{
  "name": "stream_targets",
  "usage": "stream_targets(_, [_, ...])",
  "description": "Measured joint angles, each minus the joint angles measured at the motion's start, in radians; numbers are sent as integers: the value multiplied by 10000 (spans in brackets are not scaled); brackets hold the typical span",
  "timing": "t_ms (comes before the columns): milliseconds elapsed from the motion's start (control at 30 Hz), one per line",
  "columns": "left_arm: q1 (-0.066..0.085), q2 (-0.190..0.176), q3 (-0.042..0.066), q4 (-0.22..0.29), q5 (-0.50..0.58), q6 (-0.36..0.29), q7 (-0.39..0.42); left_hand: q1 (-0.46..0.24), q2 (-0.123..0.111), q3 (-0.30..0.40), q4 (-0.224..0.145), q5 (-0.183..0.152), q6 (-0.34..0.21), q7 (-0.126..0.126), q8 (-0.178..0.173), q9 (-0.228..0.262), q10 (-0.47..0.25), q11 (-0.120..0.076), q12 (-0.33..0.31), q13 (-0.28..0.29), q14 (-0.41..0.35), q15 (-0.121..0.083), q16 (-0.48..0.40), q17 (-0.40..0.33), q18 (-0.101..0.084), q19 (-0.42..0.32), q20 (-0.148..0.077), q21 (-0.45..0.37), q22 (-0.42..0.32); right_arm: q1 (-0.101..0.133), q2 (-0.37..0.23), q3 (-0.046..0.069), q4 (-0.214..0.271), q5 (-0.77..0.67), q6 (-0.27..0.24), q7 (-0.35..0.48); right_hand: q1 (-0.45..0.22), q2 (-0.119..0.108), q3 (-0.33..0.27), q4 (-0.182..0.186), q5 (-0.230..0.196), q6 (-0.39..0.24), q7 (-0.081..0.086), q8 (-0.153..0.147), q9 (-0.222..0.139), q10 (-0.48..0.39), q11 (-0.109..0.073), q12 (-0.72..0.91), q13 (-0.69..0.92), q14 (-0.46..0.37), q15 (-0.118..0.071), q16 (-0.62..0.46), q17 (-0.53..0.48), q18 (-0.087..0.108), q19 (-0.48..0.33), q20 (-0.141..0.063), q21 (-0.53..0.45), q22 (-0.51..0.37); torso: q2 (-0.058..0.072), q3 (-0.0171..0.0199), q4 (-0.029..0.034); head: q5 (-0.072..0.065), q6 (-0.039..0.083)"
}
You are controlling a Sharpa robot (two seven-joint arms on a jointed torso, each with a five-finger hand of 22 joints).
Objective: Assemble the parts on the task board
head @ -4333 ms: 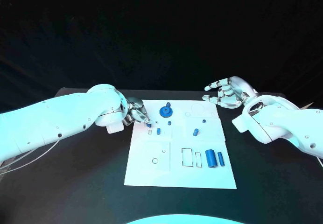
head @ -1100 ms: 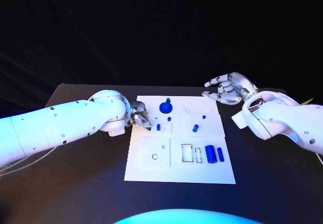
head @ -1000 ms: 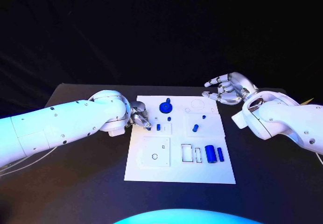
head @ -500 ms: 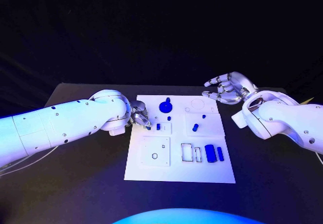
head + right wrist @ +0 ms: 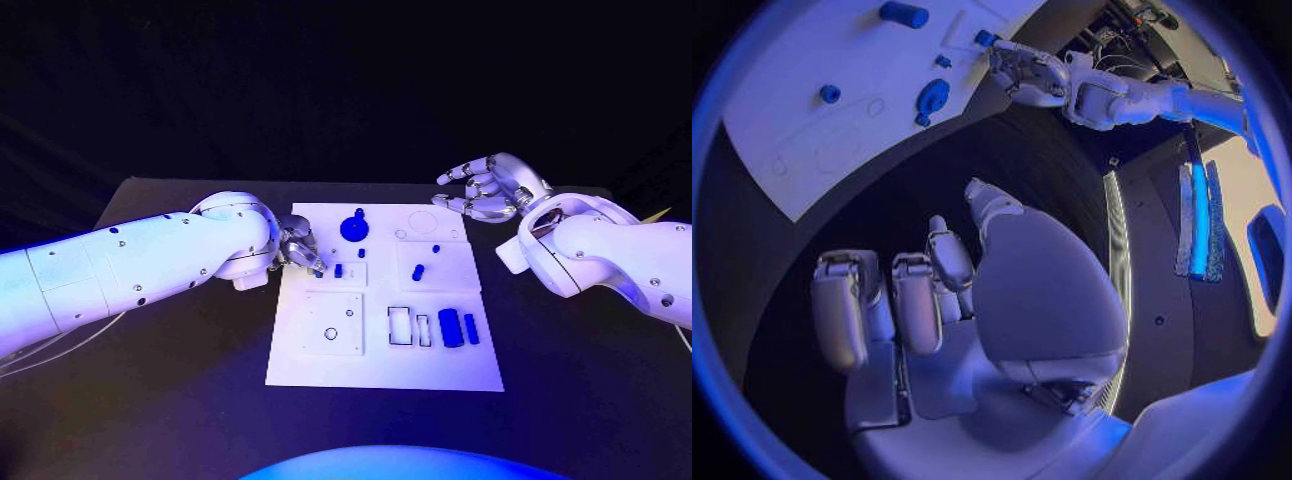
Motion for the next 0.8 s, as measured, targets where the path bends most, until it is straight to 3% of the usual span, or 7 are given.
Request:
stream_targets(433, [-27, 15, -20, -59, 58, -6, -1, -142, -69, -1560, 885, 13, 100, -32, -156, -87, -1, 0, 0, 39, 0, 0, 0, -1, 0, -1, 1, 0, 0, -1, -15, 0, 9, 13, -1, 9, -145, 12, 29, 29, -64, 0, 0, 40, -23, 0, 0, 0, 0, 0, 0, 0, -1, 1, 0, 0, 0, -2, -2, -1, 1, -26, 2])
stream_targets(800, [-33, 6, -23, -132, 71, 0, -2, -153, -80, -2327, 1454, -22, 136, 3, -213, -92, -42, -38, -36, 29, 0, 1, 0, -1, 0, -1, 1, 0, -1, -1, -33, 0, 14, 21, -3, 12, -185, 52, -1, 58, -224, 0, 0, 40, -34, 0, 0, 0, 1, 0, 0, 0, -3, 1, 0, 0, 1, -3, -7, 0, 2, -35, -5])
